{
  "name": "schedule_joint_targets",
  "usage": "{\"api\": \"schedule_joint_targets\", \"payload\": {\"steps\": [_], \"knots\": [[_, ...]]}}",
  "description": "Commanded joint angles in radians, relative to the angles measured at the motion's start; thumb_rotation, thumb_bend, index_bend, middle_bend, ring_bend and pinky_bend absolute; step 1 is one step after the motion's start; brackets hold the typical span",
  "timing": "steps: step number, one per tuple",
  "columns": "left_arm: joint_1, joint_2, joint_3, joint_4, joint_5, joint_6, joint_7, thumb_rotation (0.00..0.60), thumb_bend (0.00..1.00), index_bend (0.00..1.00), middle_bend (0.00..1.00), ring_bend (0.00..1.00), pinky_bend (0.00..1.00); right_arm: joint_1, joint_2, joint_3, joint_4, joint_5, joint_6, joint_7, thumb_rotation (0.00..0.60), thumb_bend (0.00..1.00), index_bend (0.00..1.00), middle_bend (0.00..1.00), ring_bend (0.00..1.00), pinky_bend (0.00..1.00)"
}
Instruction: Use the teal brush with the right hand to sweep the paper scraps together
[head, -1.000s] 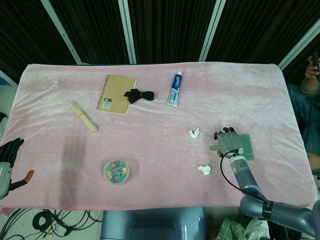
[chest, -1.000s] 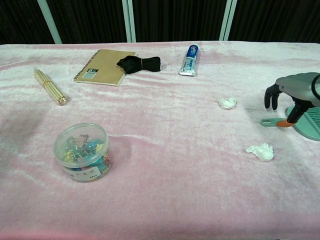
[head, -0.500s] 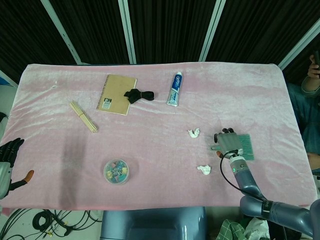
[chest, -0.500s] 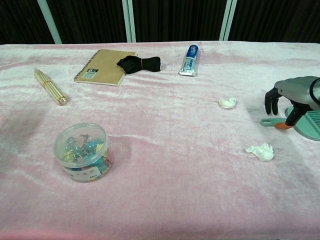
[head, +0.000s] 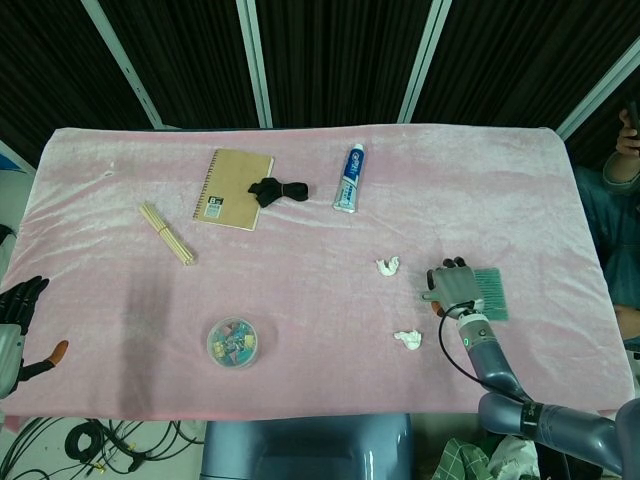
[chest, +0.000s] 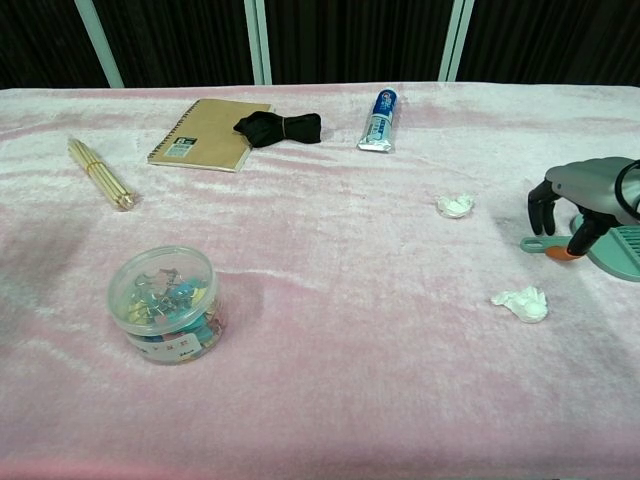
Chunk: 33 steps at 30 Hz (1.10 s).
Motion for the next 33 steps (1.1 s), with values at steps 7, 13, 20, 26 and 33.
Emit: {"api": "schedule_joint_targets", "payload": {"steps": [7, 13, 20, 26, 33], "knots": [[0.000, 0.001, 0.000, -0.001, -0.002, -0.003, 0.001, 0.600, 0.28, 0.05, 0.05, 0.05, 0.12, -0.003, -0.008, -0.003, 0.013, -0.011, -0.011, 0.004, 0.600, 0.26, 0.53, 0.46, 0.21, 0.15], [-0.001, 0.003, 0.001, -0.003, -0.004, -0.007, 0.001, 0.600, 0.28, 0.05, 0.05, 0.05, 0.13, -0.002, -0.014, 0.002, 0.020, -0.003, -0.017, 0.004, 0.600, 0.29, 0.53, 0.48, 0.22, 0.15], [-0.002, 0.004, 0.001, -0.005, -0.005, -0.008, 0.000, 0.600, 0.28, 0.05, 0.05, 0.05, 0.14, -0.004, -0.017, 0.010, 0.024, -0.017, -0.023, 0.024, 0.600, 0.40, 0.59, 0.52, 0.26, 0.15], [-0.001, 0.005, 0.001, -0.005, -0.005, -0.007, -0.004, 0.600, 0.28, 0.05, 0.05, 0.05, 0.14, -0.008, 0.013, 0.027, -0.011, -0.046, -0.032, 0.070, 0.600, 0.41, 0.60, 0.53, 0.27, 0.15], [0.000, 0.006, 0.002, -0.005, -0.004, -0.006, -0.007, 0.600, 0.28, 0.05, 0.05, 0.05, 0.15, -0.021, 0.090, 0.048, -0.092, -0.110, -0.024, 0.141, 0.600, 0.41, 0.63, 0.55, 0.29, 0.15]]}}
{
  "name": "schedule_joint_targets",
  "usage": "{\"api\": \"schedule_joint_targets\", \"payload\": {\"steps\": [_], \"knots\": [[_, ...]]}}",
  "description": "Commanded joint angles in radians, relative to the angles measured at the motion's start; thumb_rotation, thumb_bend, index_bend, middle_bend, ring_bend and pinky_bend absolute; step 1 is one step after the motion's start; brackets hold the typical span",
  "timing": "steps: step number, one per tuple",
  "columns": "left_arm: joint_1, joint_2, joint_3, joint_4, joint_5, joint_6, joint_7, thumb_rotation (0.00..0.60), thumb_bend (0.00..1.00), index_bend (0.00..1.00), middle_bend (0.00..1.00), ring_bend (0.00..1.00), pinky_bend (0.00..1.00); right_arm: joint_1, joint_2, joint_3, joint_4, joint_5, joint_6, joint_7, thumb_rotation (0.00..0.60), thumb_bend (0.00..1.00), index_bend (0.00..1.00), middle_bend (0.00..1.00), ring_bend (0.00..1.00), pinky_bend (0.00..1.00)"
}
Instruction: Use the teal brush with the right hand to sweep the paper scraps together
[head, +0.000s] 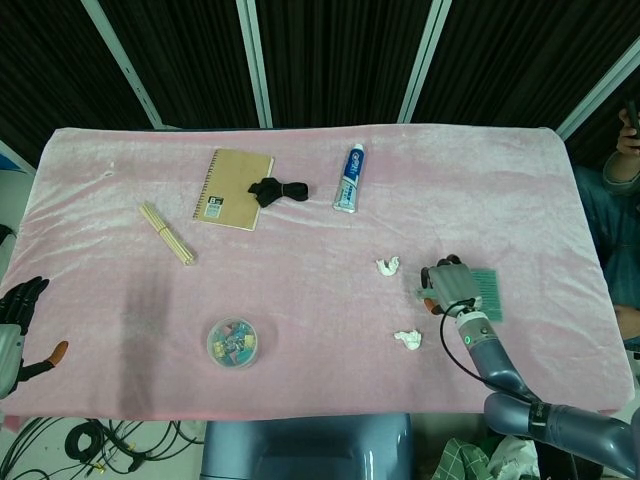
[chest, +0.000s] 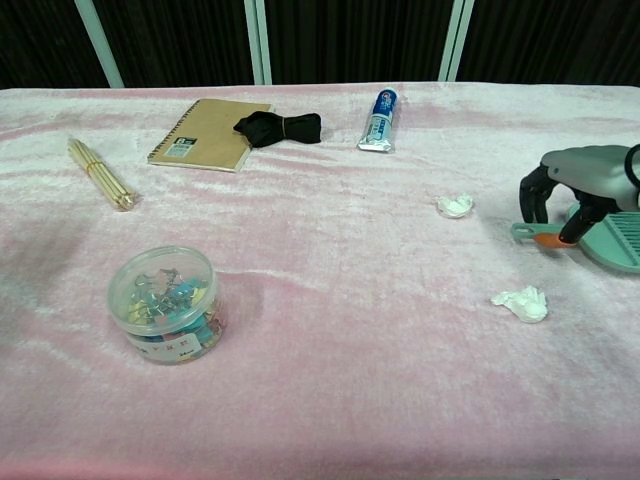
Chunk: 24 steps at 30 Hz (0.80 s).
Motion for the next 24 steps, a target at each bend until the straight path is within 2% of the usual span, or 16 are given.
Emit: {"api": "schedule_joint_targets", "payload": {"steps": [1, 7, 12, 16, 24], "knots": [[0.000, 0.000, 0.000, 0.000, 0.001, 0.001, -0.001, 0.600, 0.28, 0.05, 0.05, 0.05, 0.15, -0.015, 0.037, 0.016, -0.042, -0.033, 0.019, 0.043, 0.600, 0.41, 0.63, 0.55, 0.29, 0.15], [0.001, 0.001, 0.001, -0.001, 0.003, 0.002, -0.004, 0.600, 0.28, 0.05, 0.05, 0.05, 0.15, -0.060, 0.129, 0.035, -0.158, -0.020, 0.032, 0.130, 0.600, 0.41, 0.63, 0.56, 0.29, 0.15], [0.001, 0.002, 0.001, -0.001, 0.004, 0.002, -0.007, 0.600, 0.28, 0.05, 0.05, 0.05, 0.15, -0.117, 0.191, 0.022, -0.288, 0.002, 0.087, 0.164, 0.600, 0.41, 0.64, 0.58, 0.29, 0.15], [0.002, 0.003, 0.002, -0.002, 0.004, 0.003, -0.010, 0.600, 0.28, 0.05, 0.05, 0.05, 0.15, -0.171, 0.194, 0.018, -0.383, 0.036, 0.159, 0.202, 0.600, 0.41, 0.66, 0.58, 0.29, 0.15], [0.003, 0.004, 0.001, -0.002, 0.002, 0.004, -0.019, 0.600, 0.28, 0.05, 0.05, 0.05, 0.15, -0.200, 0.160, 0.002, -0.427, 0.028, 0.183, 0.229, 0.600, 0.41, 0.67, 0.58, 0.29, 0.15]]}}
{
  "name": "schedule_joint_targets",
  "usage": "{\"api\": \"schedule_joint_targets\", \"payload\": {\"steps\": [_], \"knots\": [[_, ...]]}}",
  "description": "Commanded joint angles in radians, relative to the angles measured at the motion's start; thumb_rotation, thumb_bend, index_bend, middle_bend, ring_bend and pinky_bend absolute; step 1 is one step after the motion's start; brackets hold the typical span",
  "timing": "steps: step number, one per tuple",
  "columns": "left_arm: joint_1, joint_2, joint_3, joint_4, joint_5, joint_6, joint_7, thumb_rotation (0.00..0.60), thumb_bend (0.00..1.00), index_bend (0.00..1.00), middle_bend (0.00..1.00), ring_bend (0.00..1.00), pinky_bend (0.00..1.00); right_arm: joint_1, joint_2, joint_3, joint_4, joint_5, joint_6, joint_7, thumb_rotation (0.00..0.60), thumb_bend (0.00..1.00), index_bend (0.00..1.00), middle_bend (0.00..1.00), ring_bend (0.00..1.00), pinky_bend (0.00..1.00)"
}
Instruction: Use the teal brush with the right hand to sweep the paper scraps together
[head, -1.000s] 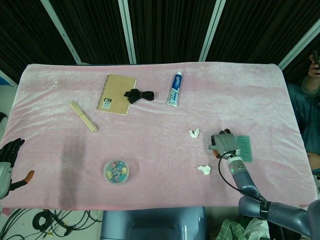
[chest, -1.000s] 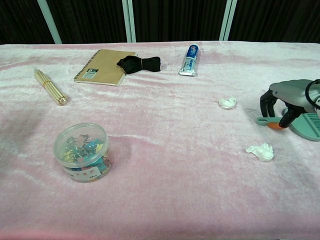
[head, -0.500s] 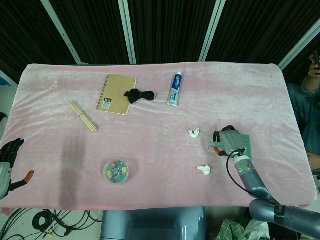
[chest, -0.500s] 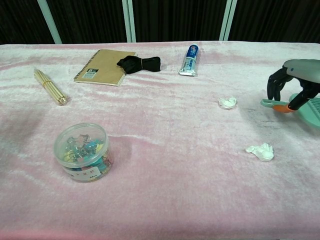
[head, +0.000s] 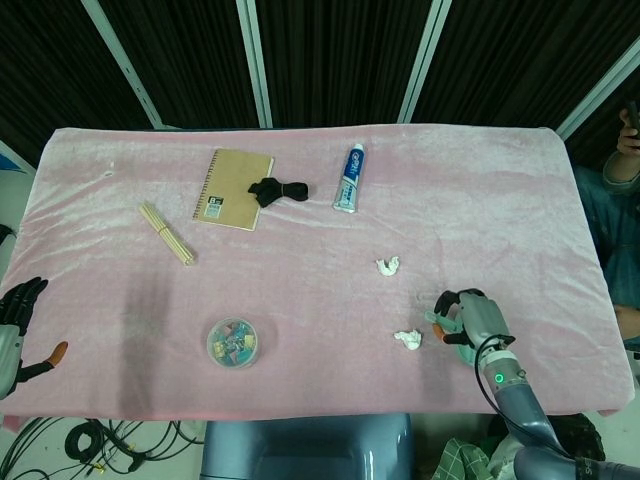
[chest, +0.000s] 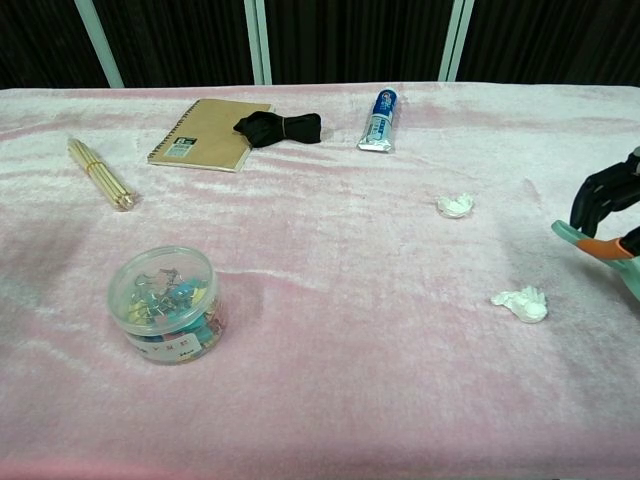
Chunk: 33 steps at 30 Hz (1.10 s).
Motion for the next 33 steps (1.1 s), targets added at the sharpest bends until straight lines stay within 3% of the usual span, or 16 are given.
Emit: {"api": "schedule_joint_targets", "payload": {"steps": [1, 8, 19, 25, 33], "knots": [[0.000, 0.001, 0.000, 0.000, -0.001, -0.001, -0.002, 0.600, 0.28, 0.05, 0.05, 0.05, 0.15, -0.008, -0.021, -0.009, -0.004, -0.011, 0.023, -0.011, 0.600, 0.41, 0.67, 0.58, 0.29, 0.15], [0.000, 0.002, 0.000, -0.001, -0.002, -0.003, -0.004, 0.600, 0.28, 0.05, 0.05, 0.05, 0.15, -0.028, -0.099, -0.024, -0.038, 0.007, 0.134, -0.099, 0.600, 0.41, 0.68, 0.59, 0.30, 0.15], [-0.001, 0.004, 0.001, 0.001, 0.001, -0.004, -0.006, 0.600, 0.28, 0.05, 0.05, 0.05, 0.15, -0.054, -0.183, -0.053, -0.134, 0.003, 0.215, -0.176, 0.600, 0.41, 0.70, 0.59, 0.31, 0.15], [0.000, 0.005, 0.002, 0.000, 0.001, -0.004, -0.010, 0.600, 0.28, 0.07, 0.05, 0.05, 0.15, -0.060, -0.256, -0.029, -0.119, -0.010, 0.262, -0.184, 0.600, 0.41, 0.70, 0.60, 0.33, 0.15], [0.000, 0.006, 0.001, -0.001, -0.001, -0.005, -0.012, 0.600, 0.28, 0.07, 0.05, 0.05, 0.15, -0.074, -0.380, 0.035, -0.009, -0.043, 0.336, -0.142, 0.600, 0.41, 0.71, 0.60, 0.33, 0.15]]}}
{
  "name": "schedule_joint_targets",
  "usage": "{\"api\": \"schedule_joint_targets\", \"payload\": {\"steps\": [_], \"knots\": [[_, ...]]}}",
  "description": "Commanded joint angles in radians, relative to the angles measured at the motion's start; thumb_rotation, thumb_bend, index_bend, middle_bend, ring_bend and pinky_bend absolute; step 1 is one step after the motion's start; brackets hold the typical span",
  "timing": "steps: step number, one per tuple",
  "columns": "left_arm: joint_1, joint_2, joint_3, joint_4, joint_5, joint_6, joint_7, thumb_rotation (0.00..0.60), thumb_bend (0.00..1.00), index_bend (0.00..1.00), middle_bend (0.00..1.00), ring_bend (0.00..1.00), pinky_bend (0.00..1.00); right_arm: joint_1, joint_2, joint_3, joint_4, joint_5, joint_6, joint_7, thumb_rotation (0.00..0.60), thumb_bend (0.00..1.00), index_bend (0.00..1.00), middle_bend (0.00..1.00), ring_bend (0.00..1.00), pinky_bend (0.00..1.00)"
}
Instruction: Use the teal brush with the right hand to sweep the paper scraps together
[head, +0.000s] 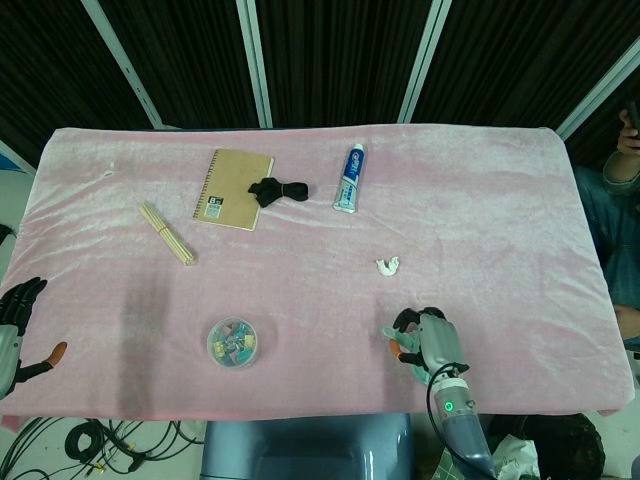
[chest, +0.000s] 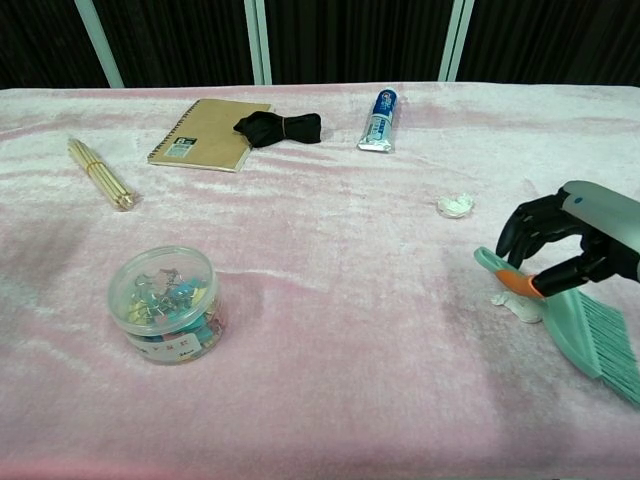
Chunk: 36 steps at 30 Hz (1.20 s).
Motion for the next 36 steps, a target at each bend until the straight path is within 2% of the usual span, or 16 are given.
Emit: {"api": "schedule_joint_targets", "payload": {"steps": [1, 10, 16, 21, 24, 28, 36], "knots": [[0.000, 0.000, 0.000, 0.000, 0.000, 0.000, 0.000, 0.600, 0.28, 0.07, 0.05, 0.05, 0.15, -0.009, -0.047, 0.034, 0.040, -0.006, 0.033, 0.025, 0.600, 0.41, 0.71, 0.61, 0.33, 0.15], [0.000, 0.000, 0.000, -0.001, -0.001, -0.001, 0.002, 0.600, 0.28, 0.07, 0.05, 0.05, 0.15, -0.002, -0.164, 0.174, 0.108, 0.037, 0.059, 0.111, 0.600, 0.41, 0.73, 0.61, 0.34, 0.16], [0.000, 0.001, 0.000, -0.001, -0.002, -0.001, 0.000, 0.600, 0.28, 0.07, 0.05, 0.05, 0.15, 0.033, -0.227, 0.334, 0.142, 0.113, 0.058, 0.170, 0.600, 0.42, 0.73, 0.61, 0.35, 0.16], [0.001, 0.002, 0.000, -0.001, -0.003, -0.001, -0.002, 0.600, 0.28, 0.07, 0.05, 0.05, 0.15, 0.080, -0.274, 0.476, 0.232, 0.170, 0.041, 0.234, 0.600, 0.42, 0.74, 0.61, 0.35, 0.16], [0.001, 0.003, -0.001, -0.001, -0.004, -0.001, -0.004, 0.600, 0.28, 0.07, 0.05, 0.05, 0.15, 0.098, -0.272, 0.533, 0.266, 0.191, 0.012, 0.262, 0.600, 0.42, 0.74, 0.61, 0.35, 0.16], [0.000, 0.004, -0.001, -0.001, -0.006, -0.005, -0.006, 0.600, 0.28, 0.08, 0.05, 0.05, 0.15, 0.102, -0.236, 0.559, 0.264, 0.202, -0.006, 0.254, 0.600, 0.42, 0.74, 0.61, 0.35, 0.16], [0.001, 0.004, 0.000, -0.004, -0.006, -0.005, -0.004, 0.600, 0.28, 0.08, 0.05, 0.05, 0.15, 0.065, -0.160, 0.533, 0.168, 0.177, -0.013, 0.251, 0.600, 0.42, 0.74, 0.61, 0.35, 0.16]]}}
